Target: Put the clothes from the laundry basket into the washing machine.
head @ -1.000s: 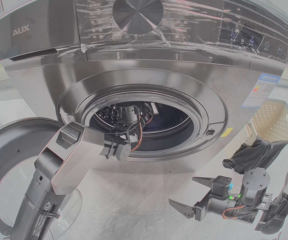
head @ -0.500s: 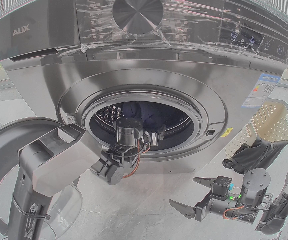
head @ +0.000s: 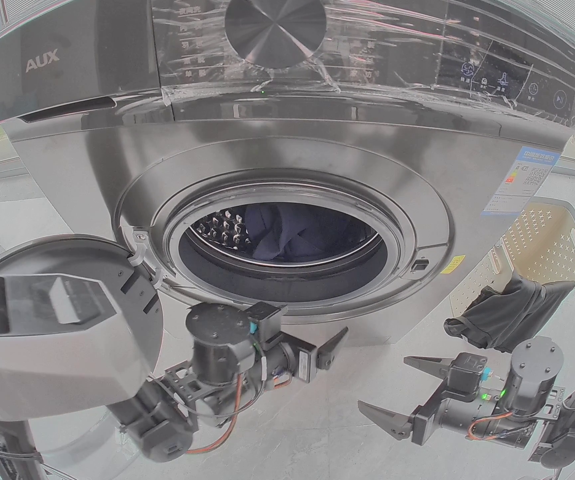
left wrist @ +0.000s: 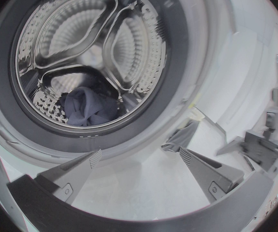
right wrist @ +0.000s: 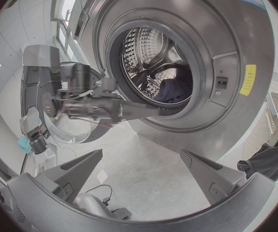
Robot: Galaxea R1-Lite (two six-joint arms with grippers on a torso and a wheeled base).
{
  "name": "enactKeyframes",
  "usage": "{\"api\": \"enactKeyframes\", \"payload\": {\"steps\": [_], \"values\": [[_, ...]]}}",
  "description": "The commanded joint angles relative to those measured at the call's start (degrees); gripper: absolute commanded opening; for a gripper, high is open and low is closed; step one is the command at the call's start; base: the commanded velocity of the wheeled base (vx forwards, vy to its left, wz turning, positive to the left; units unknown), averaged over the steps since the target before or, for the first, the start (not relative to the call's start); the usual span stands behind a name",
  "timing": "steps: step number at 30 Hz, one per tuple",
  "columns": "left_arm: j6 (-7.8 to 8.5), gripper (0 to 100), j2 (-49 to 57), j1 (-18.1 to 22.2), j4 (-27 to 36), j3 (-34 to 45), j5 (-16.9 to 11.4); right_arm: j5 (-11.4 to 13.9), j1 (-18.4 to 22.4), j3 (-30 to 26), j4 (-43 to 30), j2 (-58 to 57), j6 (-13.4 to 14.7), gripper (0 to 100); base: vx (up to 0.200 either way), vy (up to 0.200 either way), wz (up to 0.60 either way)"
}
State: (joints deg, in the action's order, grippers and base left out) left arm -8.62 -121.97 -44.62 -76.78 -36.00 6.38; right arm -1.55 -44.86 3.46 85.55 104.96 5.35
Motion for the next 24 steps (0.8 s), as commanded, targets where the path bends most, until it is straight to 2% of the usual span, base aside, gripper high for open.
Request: {"api": "enactKeyframes", "payload": {"steps": [1,2,3,6,10,11,17,21,24], "values": [[0.18,100,18.96,-3.99,-3.91,15.78,-0.84,-1.26,2.76,-3.46,-0.39,-11.71,0.27,100,0.000,0.000,0.00],[0.18,100,18.96,-3.99,-3.91,15.78,-0.84,-1.26,2.76,-3.46,-0.39,-11.71,0.27,100,0.000,0.000,0.00],[0.18,100,21.60,-3.99,-3.91,17.81,-0.66,-3.37,3.38,-3.46,-0.39,-13.20,0.19,100,0.000,0.000,0.00],[0.62,100,24.94,-3.99,-3.91,21.67,1.18,-5.04,4.34,-3.46,-0.91,-15.49,0.19,100,0.000,0.000,0.00],[2.11,100,29.24,-3.90,-4.00,25.45,2.24,-5.13,6.72,-3.46,-2.58,-18.21,0.01,100,0.000,0.000,0.00],[2.73,100,32.05,-3.99,-3.91,27.65,2.24,-5.13,8.56,-3.46,-3.82,-19.79,-0.34,100,0.000,0.000,0.00],[2.73,100,37.86,-3.19,-3.91,32.92,2.33,-5.04,12.87,-3.46,-8.56,-23.22,-0.43,100,0.000,0.000,0.00],[3.35,100,40.32,-3.19,-3.91,35.38,2.50,-5.13,14.01,-3.46,-10.85,-26.39,-0.52,100,0.000,0.000,0.00],[4.05,100,41.37,-3.11,-3.91,35.82,3.20,-5.13,15.07,-3.46,-12.69,-28.67,-0.69,100,-0.200,0.000,0.00]]}}
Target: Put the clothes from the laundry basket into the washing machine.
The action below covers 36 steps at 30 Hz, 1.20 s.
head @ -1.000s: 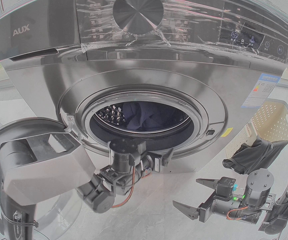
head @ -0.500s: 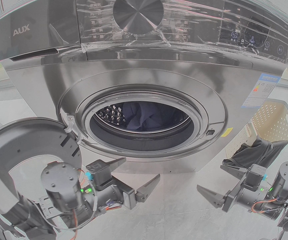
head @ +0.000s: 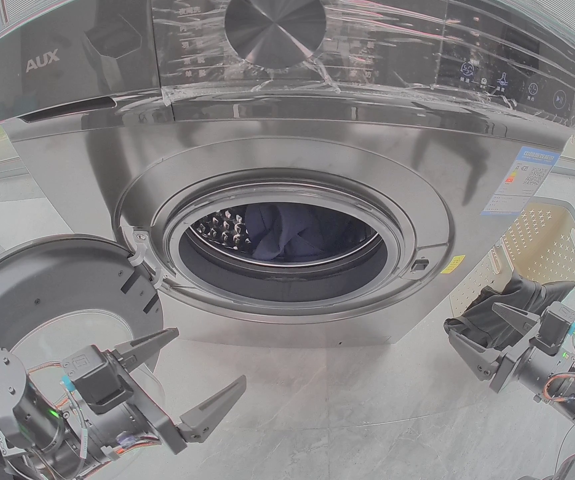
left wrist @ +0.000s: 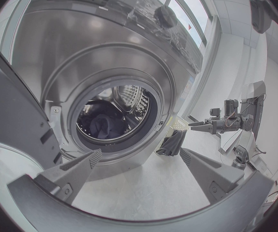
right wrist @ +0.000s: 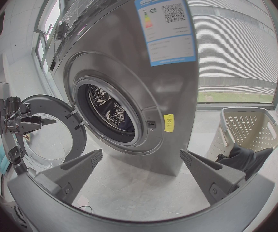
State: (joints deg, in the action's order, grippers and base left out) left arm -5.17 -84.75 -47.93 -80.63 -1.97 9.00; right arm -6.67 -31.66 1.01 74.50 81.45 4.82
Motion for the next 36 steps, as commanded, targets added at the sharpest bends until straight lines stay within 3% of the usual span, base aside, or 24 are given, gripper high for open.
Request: {"api": "enactKeyframes", "payload": {"steps": [1,5,7,10,14,18,19,21,25,27,33,36], "values": [[0.77,100,6.26,0.21,0.38,1.89,2.34,-0.01,3.71,-1.01,-6.03,-9.38,-0.16,100,-0.200,0.000,0.00],[0.86,100,8.90,1.26,1.61,1.97,2.96,-0.01,4.85,-1.01,-13.41,-15.44,0.02,100,-0.200,0.000,0.00],[0.69,100,12.94,2.93,4.69,1.97,2.96,-1.42,6.43,-1.01,-23.78,-23.79,0.02,100,-0.200,0.000,0.00],[0.51,100,17.42,4.08,9.17,1.97,2.96,-3.44,7.66,-1.01,-31.87,-30.64,-0.16,100,-0.200,0.000,0.00],[0.51,100,25.77,6.89,18.14,1.97,2.17,-4.67,8.72,-0.66,-41.54,-41.02,-0.16,100,-0.200,0.000,0.00],[0.51,100,36.50,10.58,31.50,1.97,1.29,-4.67,13.99,0.48,-49.62,-49.45,-0.60,100,-0.200,0.000,0.00],[0.51,100,36.50,10.58,31.50,1.97,1.29,-4.67,14.17,0.57,-49.71,-49.72,-0.68,100,-0.200,0.000,0.00],[0.42,100,42.47,13.13,38.18,1.97,-0.21,-4.41,16.98,0.48,-52.52,-53.67,-1.74,100,-0.200,0.000,0.00],[0.16,100,50.47,15.59,45.03,1.97,-2.05,-4.14,19.71,-0.05,-55.86,-59.21,-2.00,100,-0.200,0.000,0.00],[0.07,100,56.36,19.11,52.42,1.97,-4.34,-3.88,21.64,-0.05,-59.64,-64.75,-2.62,100,-0.100,0.000,0.00],[-0.28,100,70.33,27.02,67.27,1.89,-9.96,-2.47,24.10,-0.40,-70.28,-76.00,-2.53,100,0.000,0.000,0.00],[-0.19,100,74.91,30.09,71.93,1.89,-11.28,-2.65,24.19,-0.84,-71.07,-75.91,-1.91,100,-0.200,0.000,0.00]]}}
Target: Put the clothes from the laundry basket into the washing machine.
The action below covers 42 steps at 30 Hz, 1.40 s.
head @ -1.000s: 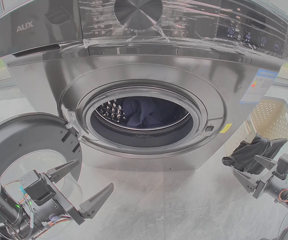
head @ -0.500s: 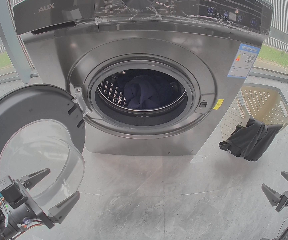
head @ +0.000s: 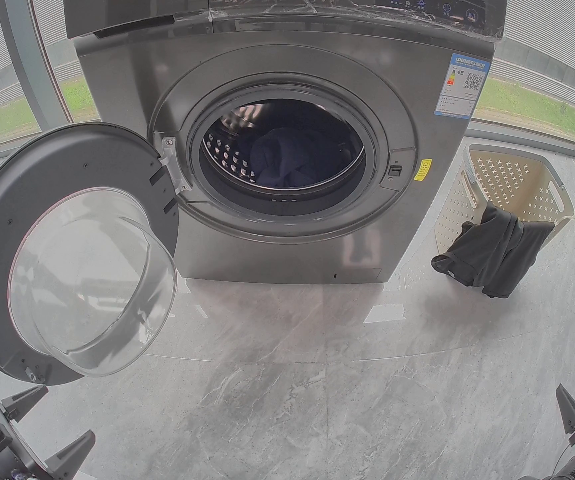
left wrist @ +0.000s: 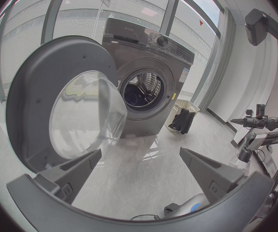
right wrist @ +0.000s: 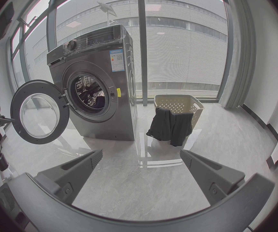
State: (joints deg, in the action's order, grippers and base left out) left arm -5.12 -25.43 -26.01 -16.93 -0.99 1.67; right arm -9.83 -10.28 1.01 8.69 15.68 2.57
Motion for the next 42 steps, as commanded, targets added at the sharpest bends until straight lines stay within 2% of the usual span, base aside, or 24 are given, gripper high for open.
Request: {"api": "enactKeyframes", "payload": {"steps": [1,3,5,7,8,10,11,12,13,14,17,19,20,23,24,26,27,28,29,30,32,35,41,42], "values": [[-0.07,100,17.17,9.93,10.08,0.90,-4.13,-0.02,2.81,-0.84,-5.18,-10.05,0.15,100,-0.200,0.000,0.00],[0.29,100,19.19,12.57,12.36,0.90,-4.31,-0.63,2.98,-0.84,-5.26,-10.05,-0.11,100,-0.200,0.000,0.00],[-0.15,100,20.07,14.76,12.98,0.90,-4.75,-2.92,4.12,-0.84,-5.35,-10.05,-0.29,100,0.000,0.000,0.00],[-0.33,100,20.07,16.17,12.98,0.90,-4.48,-3.62,10.54,-0.66,-6.06,-11.46,-0.90,100,0.000,0.000,0.00],[-0.33,100,20.07,16.87,12.98,0.90,-4.48,-2.04,12.74,-0.66,-5.97,-12.07,-0.81,100,0.000,0.000,0.00],[0.46,100,20.07,18.54,13.07,0.90,-4.57,2.09,11.42,-0.57,-6.14,-13.74,-1.43,100,0.000,0.000,0.00],[1.16,100,20.07,19.77,13.07,0.90,-4.75,5.87,10.80,-0.48,-6.41,-14.71,-1.43,100,0.000,0.000,0.00],[1.16,100,20.07,19.77,13.07,0.90,-4.75,5.87,10.80,-0.48,-6.41,-14.71,-1.43,100,0.000,0.000,0.00],[2.83,100,20.16,21.09,13.07,0.90,-4.83,9.21,10.54,-0.22,-7.11,-15.33,-1.34,100,0.000,0.000,0.00],[5.12,100,20.68,23.29,13.15,0.90,-5.10,9.47,10.45,0.22,-8.16,-15.24,-1.61,100,0.000,0.000,0.00],[6.17,100,24.64,26.72,13.68,0.90,-6.50,8.33,10.54,0.22,-8.25,-15.24,-2.22,100,0.000,0.000,0.00],[8.11,100,24.99,26.54,15.35,0.90,-5.27,9.39,10.63,0.31,-8.60,-15.15,-3.45,100,0.000,0.000,0.00],[8.20,100,24.99,26.45,17.11,0.81,-4.22,11.93,10.63,0.39,-8.87,-15.15,-4.68,100,0.000,0.000,0.00],[6.70,100,25.25,26.28,17.55,0.72,-3.52,14.40,10.54,1.01,-10.27,-15.15,-4.15,100,0.000,0.000,0.00],[6.70,100,25.25,26.28,17.55,0.72,-3.52,14.40,10.54,1.01,-10.27,-15.15,-4.15,100,0.000,0.000,0.00],[5.47,100,25.34,26.28,17.55,0.72,-3.16,12.02,10.45,1.10,-10.27,-15.33,-3.19,100,0.000,0.000,0.00],[5.30,100,25.34,26.28,17.46,0.72,-2.55,7.54,10.54,0.22,-10.10,-15.24,-1.78,100,0.000,0.000,0.00],[5.47,100,25.34,26.28,17.46,0.81,-1.76,6.75,10.54,-0.05,-9.92,-15.15,-1.25,100,0.000,0.000,0.00],[5.47,100,25.34,26.45,17.55,0.81,-1.41,8.16,10.63,-0.13,-10.54,-15.15,-0.90,100,0.000,0.000,0.00],[5.47,100,25.34,26.45,17.64,0.72,-1.32,10.62,10.63,-0.40,-10.01,-15.15,-2.48,100,0.000,0.000,0.00],[5.47,100,25.34,26.45,17.64,0.81,-1.32,12.02,10.45,-0.40,-9.92,-15.15,-3.63,100,0.000,0.000,0.00],[6.00,100,25.34,26.19,17.55,0.72,-1.58,11.41,10.45,-0.40,-9.92,-15.33,-3.54,100,0.000,0.000,0.00],[5.03,100,25.34,26.45,17.46,0.81,-0.88,11.41,10.45,-0.40,-10.01,-15.33,-3.54,100,0.000,0.000,0.00],[5.74,100,25.34,26.37,17.46,0.81,-1.05,11.41,10.45,-0.40,-9.92,-15.33,-3.36,100,0.000,0.000,0.00]]}}
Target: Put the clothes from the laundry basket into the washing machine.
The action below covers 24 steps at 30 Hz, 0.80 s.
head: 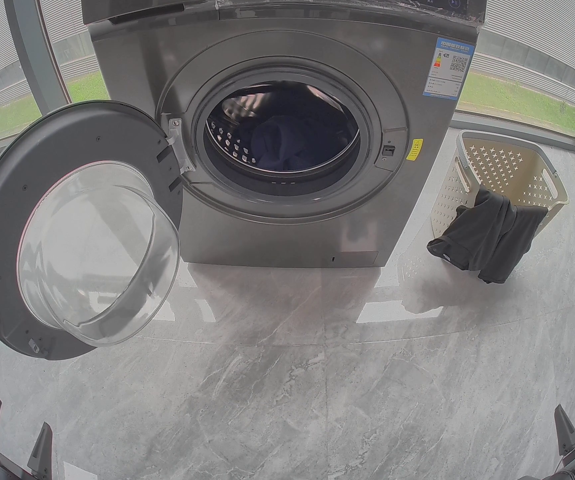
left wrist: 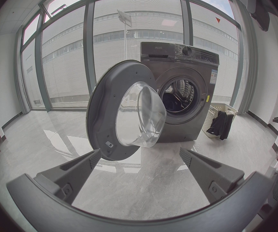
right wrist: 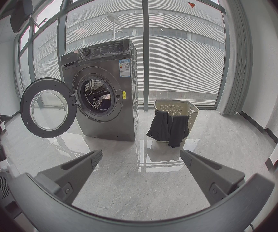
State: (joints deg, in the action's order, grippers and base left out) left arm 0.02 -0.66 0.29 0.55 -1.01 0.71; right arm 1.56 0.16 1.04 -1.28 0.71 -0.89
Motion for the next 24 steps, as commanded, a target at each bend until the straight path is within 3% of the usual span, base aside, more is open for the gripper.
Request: {"api": "enactKeyframes", "payload": {"steps": [1,3,9,24], "values": [[1.12,100,0.57,-0.03,0.07,0.84,-0.62,0.02,-0.07,-0.42,0.05,-0.36,-0.08,100,0.000,0.000,0.00],[1.38,100,0.57,-0.20,0.15,0.75,-0.88,0.02,0.02,-0.42,0.05,-0.36,-0.08,100,0.000,0.000,0.00],[0.06,100,0.48,-0.29,-0.02,0.84,-1.59,0.02,0.02,-0.42,0.05,-0.36,-0.08,100,0.000,0.000,0.00],[0.06,100,0.48,-0.29,-0.11,0.84,-1.59,0.02,0.02,-0.42,0.05,-0.36,-0.08,100,0.000,-0.200,0.00]]}}
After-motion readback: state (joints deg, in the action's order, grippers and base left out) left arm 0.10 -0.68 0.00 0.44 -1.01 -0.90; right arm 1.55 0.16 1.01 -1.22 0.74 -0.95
